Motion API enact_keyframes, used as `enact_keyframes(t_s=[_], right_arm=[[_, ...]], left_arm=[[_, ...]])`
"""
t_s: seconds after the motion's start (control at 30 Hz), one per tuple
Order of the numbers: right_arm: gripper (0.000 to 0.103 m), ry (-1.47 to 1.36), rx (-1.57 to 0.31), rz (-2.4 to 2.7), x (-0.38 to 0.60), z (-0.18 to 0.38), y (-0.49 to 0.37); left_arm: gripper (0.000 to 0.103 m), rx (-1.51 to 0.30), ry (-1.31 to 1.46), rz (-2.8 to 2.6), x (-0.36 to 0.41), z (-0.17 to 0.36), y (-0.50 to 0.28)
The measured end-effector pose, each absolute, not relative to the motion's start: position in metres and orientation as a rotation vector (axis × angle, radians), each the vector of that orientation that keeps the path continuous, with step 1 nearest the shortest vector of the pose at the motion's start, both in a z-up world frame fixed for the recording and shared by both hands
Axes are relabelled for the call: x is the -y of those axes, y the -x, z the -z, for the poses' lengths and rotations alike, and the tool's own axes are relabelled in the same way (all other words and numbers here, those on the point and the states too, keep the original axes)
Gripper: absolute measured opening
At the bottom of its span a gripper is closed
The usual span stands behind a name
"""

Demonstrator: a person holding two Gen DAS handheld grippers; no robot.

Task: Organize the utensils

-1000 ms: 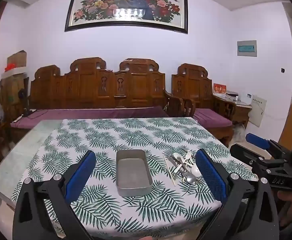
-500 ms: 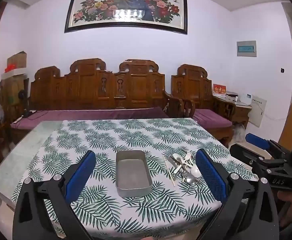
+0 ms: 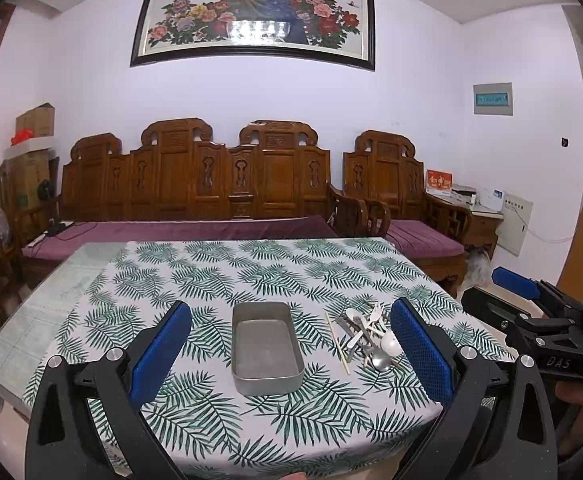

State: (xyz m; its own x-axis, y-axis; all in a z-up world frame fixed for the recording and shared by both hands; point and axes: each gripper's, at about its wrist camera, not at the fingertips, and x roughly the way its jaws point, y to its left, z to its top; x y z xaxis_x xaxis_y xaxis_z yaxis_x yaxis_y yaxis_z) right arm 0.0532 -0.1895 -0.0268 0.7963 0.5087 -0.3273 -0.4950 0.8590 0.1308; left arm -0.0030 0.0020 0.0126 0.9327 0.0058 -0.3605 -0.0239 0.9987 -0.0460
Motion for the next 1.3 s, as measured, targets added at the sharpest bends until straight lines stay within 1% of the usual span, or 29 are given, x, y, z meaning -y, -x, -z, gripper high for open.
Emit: enact_keyframes(t_s=[0.1,0.13,1.3], right_arm=[[0.100,-0.043,-0.341,-0.527,0.1905,0.0265,-0.0526],[0.100,-0.041,-0.362,-0.540,0.1897,0.0269,-0.0532],[0.100,-0.047,-0.359,-0.540,0.1909,0.0258,-0.0526]], left_arm=[[0.096,-0.368,0.050,-0.015,-0.0018,-0.0123,0.0031],[0.096,-0.368,0.049,-0.015,-0.0018,-0.0125,0.0030],[0.096,-0.366,0.047,-0.016,-0.0011,-0.0117,0.0037]])
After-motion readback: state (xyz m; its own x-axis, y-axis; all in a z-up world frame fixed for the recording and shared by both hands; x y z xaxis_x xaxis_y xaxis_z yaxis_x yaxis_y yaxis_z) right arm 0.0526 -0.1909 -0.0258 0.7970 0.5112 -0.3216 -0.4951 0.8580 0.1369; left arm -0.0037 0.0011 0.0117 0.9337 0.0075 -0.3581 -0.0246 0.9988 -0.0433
